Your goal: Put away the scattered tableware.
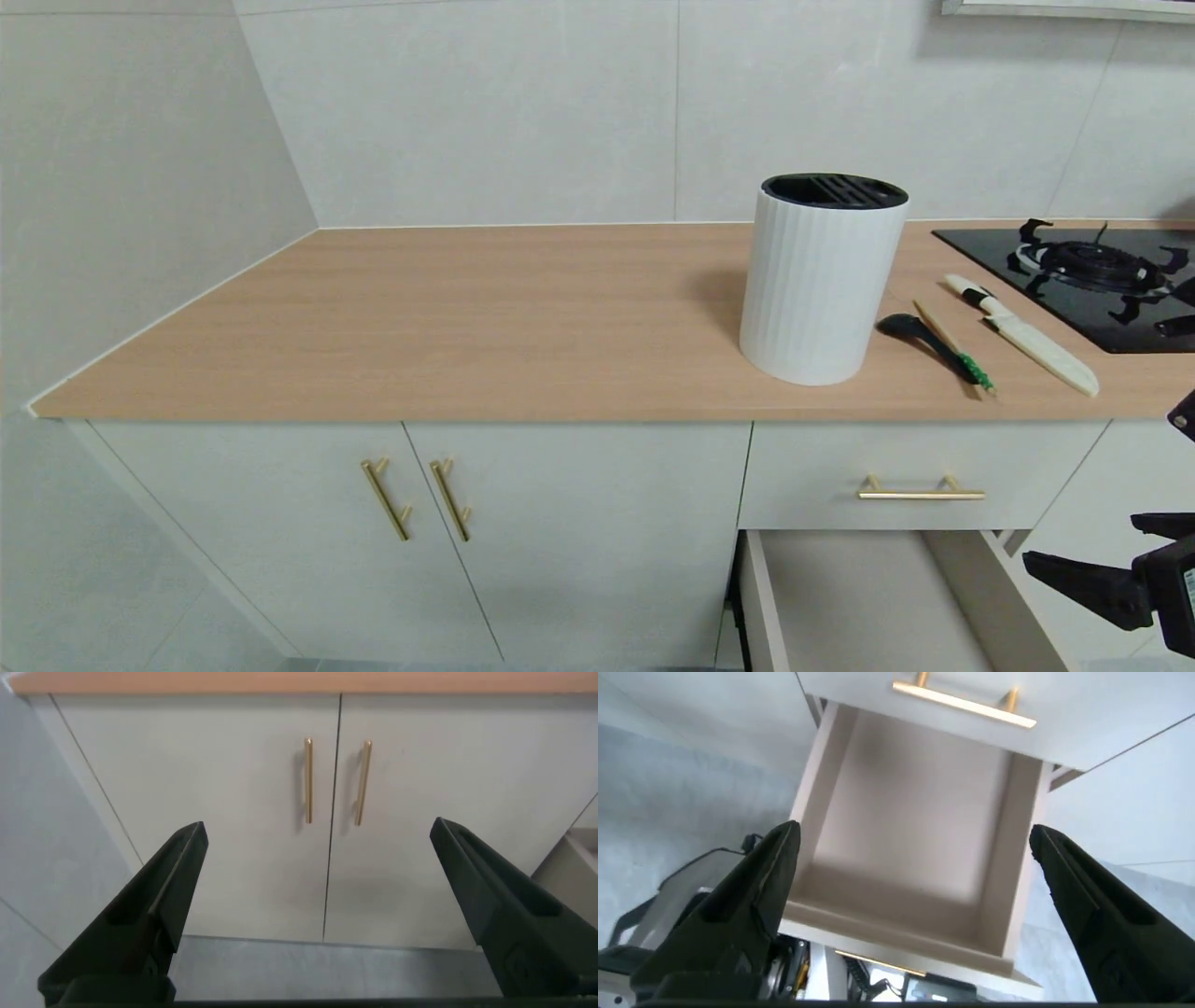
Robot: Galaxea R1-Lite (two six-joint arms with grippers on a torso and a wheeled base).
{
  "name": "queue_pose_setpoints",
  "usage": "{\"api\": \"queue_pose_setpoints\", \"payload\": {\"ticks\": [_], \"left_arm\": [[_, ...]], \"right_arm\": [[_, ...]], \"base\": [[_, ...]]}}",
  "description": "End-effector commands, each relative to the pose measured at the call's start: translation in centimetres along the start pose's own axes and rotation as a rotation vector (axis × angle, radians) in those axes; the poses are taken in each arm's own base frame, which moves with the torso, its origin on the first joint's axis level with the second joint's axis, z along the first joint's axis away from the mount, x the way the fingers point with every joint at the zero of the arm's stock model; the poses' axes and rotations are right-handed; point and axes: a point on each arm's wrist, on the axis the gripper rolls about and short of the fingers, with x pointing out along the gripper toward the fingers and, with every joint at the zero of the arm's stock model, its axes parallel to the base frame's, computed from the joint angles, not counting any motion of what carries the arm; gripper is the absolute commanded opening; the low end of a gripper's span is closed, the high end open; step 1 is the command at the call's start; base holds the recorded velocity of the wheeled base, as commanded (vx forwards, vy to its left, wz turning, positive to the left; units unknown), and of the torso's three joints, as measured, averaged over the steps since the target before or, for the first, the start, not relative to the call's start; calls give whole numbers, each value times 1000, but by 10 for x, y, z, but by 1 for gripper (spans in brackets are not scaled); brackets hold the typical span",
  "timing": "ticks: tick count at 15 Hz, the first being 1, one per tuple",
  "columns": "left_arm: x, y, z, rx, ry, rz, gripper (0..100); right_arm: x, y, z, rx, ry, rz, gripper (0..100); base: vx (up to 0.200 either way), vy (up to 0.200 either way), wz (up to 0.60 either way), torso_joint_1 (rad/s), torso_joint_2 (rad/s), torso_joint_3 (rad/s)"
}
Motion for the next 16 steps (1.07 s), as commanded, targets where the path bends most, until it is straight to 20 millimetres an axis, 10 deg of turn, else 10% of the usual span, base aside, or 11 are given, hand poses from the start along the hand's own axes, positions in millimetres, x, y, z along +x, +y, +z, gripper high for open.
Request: {"api": "queue_pose_setpoints", "payload": {"ticks": [1, 5, 10, 16], "left_arm": [[0, 0, 0, 1, 1, 1, 100], [0, 0, 0, -1, 1, 1, 100], [0, 0, 0, -1, 1, 1, 100], [0, 0, 0, -1, 1, 2, 100]], "right_arm": [[1, 0, 1, 1, -5, 0, 100], [0, -2, 24, 33, -71, -22, 100], [59, -35, 108, 304, 31, -175, 100], [132, -35, 101, 361, 172, -225, 100]], "base": [[0, 0, 0, 188, -408, -227], [0, 0, 0, 48, -110, -65], [0, 0, 0, 0, 0, 0], [0, 0, 0, 0, 0, 0]]}}
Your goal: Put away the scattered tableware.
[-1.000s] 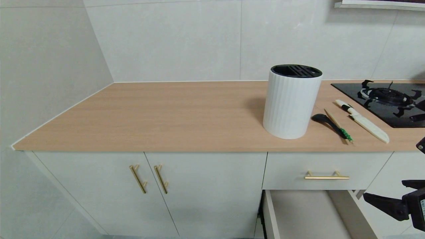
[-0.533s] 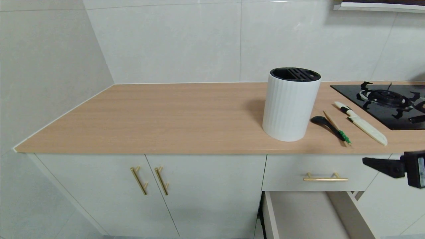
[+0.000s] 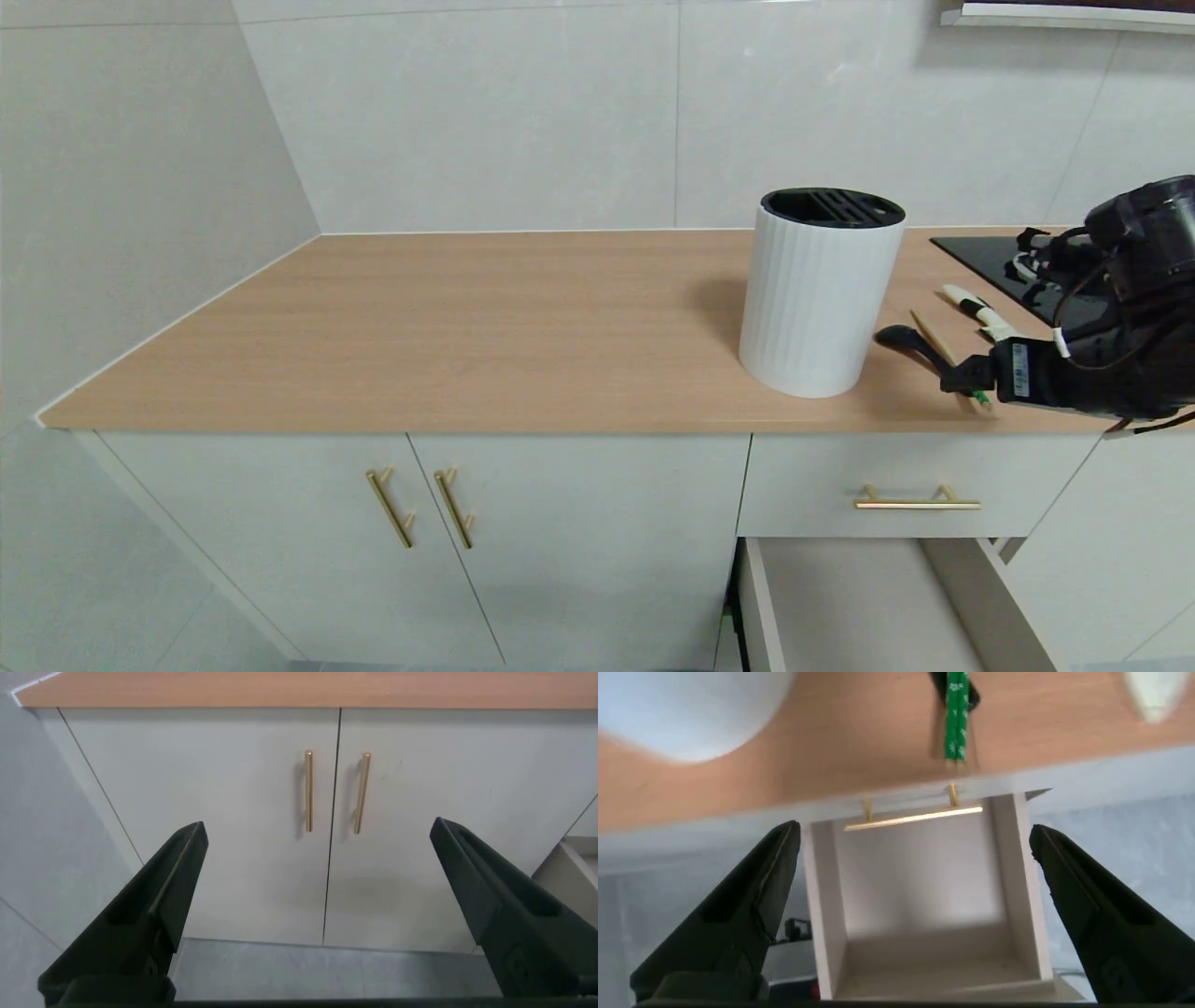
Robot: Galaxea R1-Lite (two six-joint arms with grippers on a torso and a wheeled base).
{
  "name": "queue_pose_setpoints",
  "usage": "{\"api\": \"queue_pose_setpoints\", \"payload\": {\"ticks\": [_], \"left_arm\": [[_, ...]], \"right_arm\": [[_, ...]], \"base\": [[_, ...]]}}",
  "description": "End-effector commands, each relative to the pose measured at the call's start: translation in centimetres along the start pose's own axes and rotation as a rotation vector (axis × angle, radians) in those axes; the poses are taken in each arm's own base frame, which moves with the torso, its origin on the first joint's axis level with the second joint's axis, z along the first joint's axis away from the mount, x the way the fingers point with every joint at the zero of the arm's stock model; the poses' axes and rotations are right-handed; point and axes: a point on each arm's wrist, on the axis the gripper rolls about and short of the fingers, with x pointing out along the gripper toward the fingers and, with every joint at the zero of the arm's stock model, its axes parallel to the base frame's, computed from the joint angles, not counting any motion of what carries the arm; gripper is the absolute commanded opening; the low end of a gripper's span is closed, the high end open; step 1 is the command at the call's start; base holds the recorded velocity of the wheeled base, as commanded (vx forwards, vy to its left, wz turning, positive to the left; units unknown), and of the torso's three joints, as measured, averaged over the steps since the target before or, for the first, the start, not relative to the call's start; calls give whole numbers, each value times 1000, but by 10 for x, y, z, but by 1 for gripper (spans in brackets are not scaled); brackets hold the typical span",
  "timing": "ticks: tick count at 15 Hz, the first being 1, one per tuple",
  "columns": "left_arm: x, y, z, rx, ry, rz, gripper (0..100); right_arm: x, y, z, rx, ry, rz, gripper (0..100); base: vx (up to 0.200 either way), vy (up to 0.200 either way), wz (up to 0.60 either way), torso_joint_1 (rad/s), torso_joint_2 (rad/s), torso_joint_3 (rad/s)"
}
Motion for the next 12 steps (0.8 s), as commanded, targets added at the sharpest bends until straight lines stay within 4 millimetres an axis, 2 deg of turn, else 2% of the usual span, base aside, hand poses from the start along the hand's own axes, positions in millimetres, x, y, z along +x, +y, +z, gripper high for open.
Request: {"api": "queue_pose_setpoints", "payload": {"ticks": [1, 3, 7, 12], "left_arm": [[0, 0, 0, -1, 1, 0, 100], [0, 0, 0, 1, 1, 1, 100], [0, 0, 0, -1, 1, 1, 100], [0, 0, 0, -1, 1, 1, 100]], "right_arm": [[35, 5, -8, -15, 71, -38, 100], [42, 6, -6, -4, 35, -49, 100], [57, -6, 2, 40, -15, -87, 100], [66, -10, 4, 56, -28, -100, 100]], "base": [[0, 0, 0, 0, 0, 0], [0, 0, 0, 0, 0, 0], [0, 0, 0, 0, 0, 0], [0, 0, 0, 0, 0, 0]]}}
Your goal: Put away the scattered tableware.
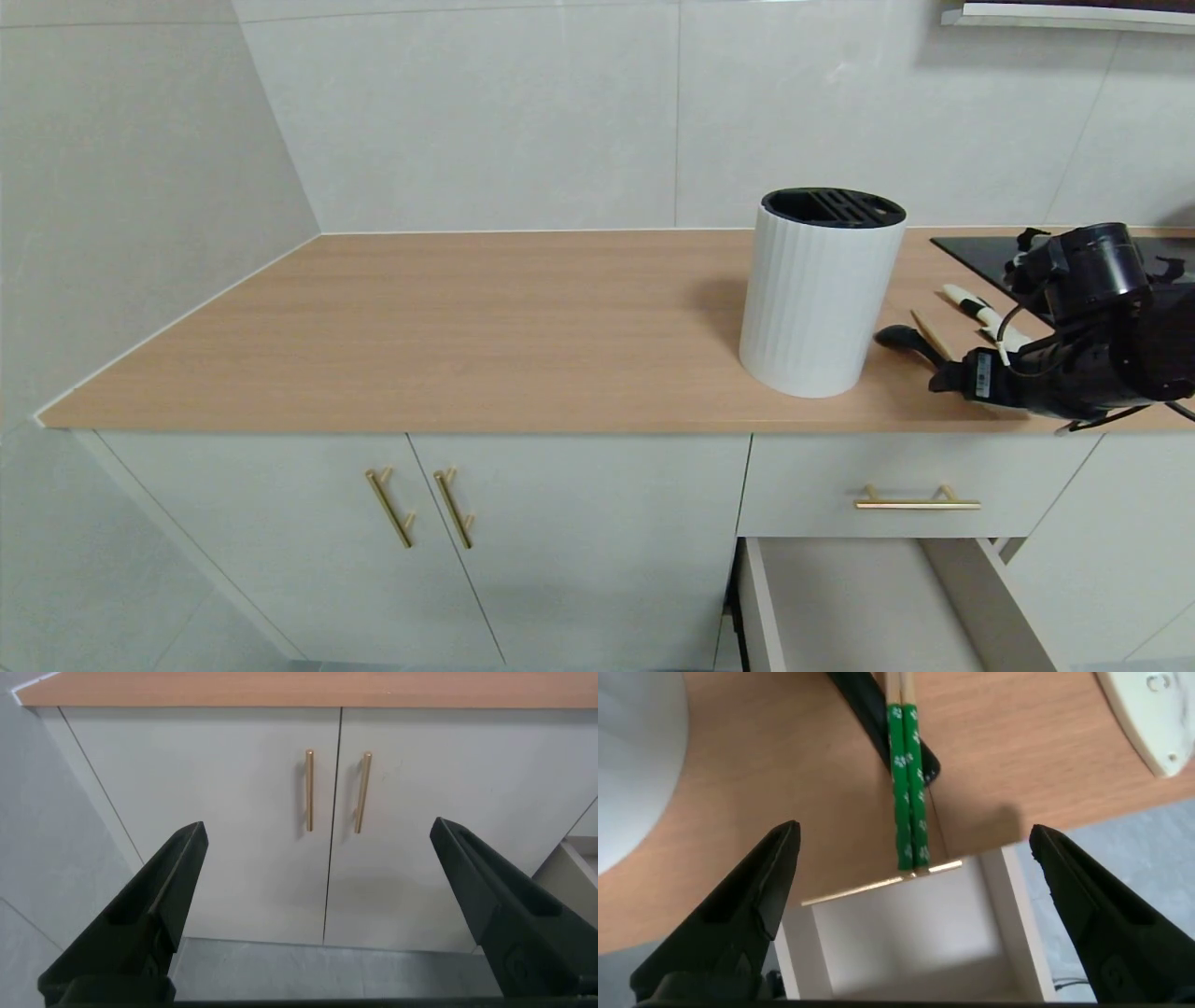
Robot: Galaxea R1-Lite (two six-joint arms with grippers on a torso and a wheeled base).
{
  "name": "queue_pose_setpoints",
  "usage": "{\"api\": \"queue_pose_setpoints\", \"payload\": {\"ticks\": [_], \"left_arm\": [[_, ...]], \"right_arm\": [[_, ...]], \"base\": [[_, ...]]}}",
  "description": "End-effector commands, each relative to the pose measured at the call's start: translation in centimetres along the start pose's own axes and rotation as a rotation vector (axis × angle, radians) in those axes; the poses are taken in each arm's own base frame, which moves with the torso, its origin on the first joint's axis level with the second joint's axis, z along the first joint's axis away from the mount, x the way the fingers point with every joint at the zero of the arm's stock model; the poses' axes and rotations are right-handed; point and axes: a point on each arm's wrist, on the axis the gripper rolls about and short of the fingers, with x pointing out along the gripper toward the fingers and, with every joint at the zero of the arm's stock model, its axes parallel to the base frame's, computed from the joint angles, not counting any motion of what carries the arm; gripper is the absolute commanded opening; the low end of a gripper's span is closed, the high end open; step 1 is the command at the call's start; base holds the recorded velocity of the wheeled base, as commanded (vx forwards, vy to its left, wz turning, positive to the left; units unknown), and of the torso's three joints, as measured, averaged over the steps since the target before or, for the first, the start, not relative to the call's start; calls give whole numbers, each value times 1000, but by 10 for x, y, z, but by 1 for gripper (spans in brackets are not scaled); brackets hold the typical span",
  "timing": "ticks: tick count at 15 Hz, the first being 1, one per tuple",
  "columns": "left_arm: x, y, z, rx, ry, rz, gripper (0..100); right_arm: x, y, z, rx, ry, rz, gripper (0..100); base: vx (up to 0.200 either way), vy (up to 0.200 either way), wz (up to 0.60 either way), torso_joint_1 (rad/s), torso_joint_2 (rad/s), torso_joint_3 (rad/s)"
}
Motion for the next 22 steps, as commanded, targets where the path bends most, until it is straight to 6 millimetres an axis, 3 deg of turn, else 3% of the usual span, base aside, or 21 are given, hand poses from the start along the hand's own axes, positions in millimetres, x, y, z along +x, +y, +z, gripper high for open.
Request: {"api": "queue_pose_setpoints", "payload": {"ticks": [1, 2, 3, 8, 11, 13, 16, 22], "left_arm": [[0, 0, 0, 1, 0, 1, 100], [0, 0, 0, -1, 0, 1, 100], [0, 0, 0, -1, 0, 1, 100], [0, 0, 0, -1, 0, 1, 100], [0, 0, 0, -1, 0, 1, 100], [0, 0, 0, -1, 0, 1, 100], [0, 0, 0, 1, 0, 1, 100], [0, 0, 0, -1, 0, 1, 100]], "right_arm": [[4, 0, -1, -1, 7, -3, 100], [5, 1, -1, -2, 8, -3, 100], [5, 1, -1, -1, 6, -4, 0], [7, 1, -2, -3, 12, -4, 0], [-8, -2, 4, 14, -30, 4, 0], [-52, -11, 15, 59, -133, 41, 0], [-102, -26, 8, 70, -199, 77, 0], [-140, -50, -43, 52, -165, 140, 0]], "base": [[0, 0, 0, 0, 0, 0], [0, 0, 0, 0, 0, 0], [0, 0, 0, 0, 0, 0], [0, 0, 0, 0, 0, 0], [0, 0, 0, 0, 0, 0], [0, 0, 0, 0, 0, 0], [0, 0, 0, 0, 0, 0], [0, 0, 0, 0, 0, 0]]}}
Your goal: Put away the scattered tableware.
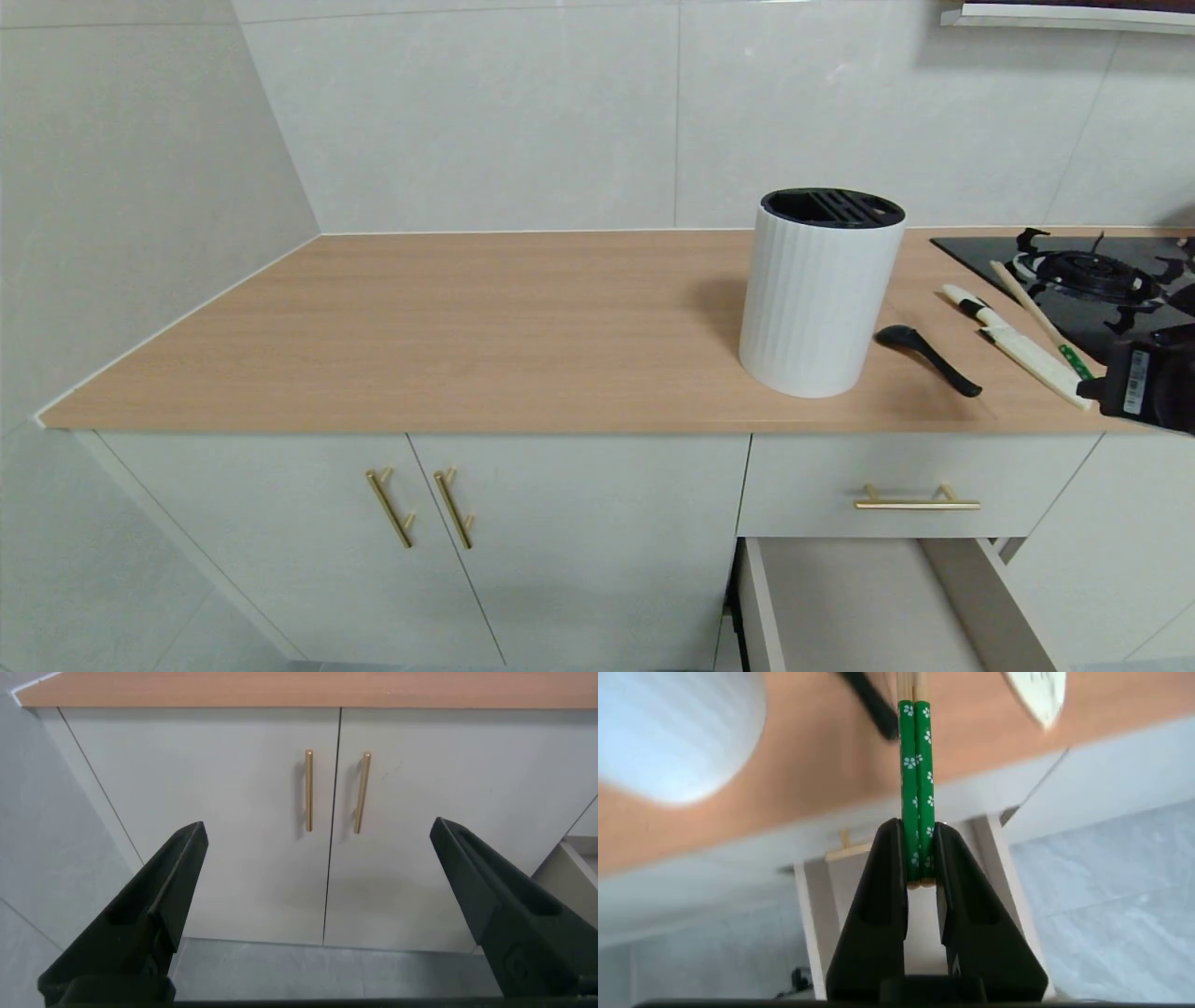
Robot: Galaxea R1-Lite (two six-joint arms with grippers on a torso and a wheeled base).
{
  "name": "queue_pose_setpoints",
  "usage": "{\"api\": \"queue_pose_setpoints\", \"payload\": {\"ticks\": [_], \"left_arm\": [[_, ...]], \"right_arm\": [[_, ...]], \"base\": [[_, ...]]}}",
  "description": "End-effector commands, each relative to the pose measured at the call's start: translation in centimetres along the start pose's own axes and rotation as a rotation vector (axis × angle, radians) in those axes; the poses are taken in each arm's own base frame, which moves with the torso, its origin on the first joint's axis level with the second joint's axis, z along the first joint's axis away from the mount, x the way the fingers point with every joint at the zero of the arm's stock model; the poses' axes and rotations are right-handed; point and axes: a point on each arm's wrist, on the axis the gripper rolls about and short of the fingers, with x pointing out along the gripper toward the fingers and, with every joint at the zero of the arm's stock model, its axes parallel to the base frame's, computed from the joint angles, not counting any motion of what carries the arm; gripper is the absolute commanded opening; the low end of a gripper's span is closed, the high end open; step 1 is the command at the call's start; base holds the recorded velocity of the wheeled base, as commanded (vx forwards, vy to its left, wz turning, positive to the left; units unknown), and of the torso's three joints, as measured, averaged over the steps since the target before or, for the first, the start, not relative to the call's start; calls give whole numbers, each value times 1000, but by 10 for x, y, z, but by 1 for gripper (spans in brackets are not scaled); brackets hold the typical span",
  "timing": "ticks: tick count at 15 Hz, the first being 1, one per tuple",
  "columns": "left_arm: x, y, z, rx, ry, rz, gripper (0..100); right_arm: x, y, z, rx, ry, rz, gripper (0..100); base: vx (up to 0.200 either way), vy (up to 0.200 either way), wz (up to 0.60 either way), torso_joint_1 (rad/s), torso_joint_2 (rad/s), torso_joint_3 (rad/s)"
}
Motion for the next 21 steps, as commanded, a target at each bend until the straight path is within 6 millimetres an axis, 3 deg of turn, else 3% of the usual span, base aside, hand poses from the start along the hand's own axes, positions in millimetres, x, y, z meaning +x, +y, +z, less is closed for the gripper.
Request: {"api": "queue_pose_setpoints", "payload": {"ticks": [1, 7, 11, 13, 19, 21], "left_arm": [[0, 0, 0, -1, 1, 1, 100], [0, 0, 0, -1, 1, 1, 100], [0, 0, 0, -1, 1, 1, 100], [0, 0, 0, -1, 1, 1, 100], [0, 0, 0, -1, -1, -1, 100], [0, 0, 0, -1, 1, 1, 100]], "right_arm": [[-33, -12, -18, 6, -26, 81, 0], [-78, -21, -46, -123, 73, 295, 0], [-92, -28, -62, -255, 221, 355, 0], [-86, -26, -68, -309, 329, 350, 0], [-25, -6, -81, -287, 669, 260, 0], [-14, 1, -92, -323, 742, 267, 0]], "base": [[0, 0, 0, 0, 0, 0], [0, 0, 0, 0, 0, 0], [0, 0, 0, 0, 0, 0], [0, 0, 0, 0, 0, 0], [0, 0, 0, 0, 0, 0], [0, 0, 0, 0, 0, 0]]}}
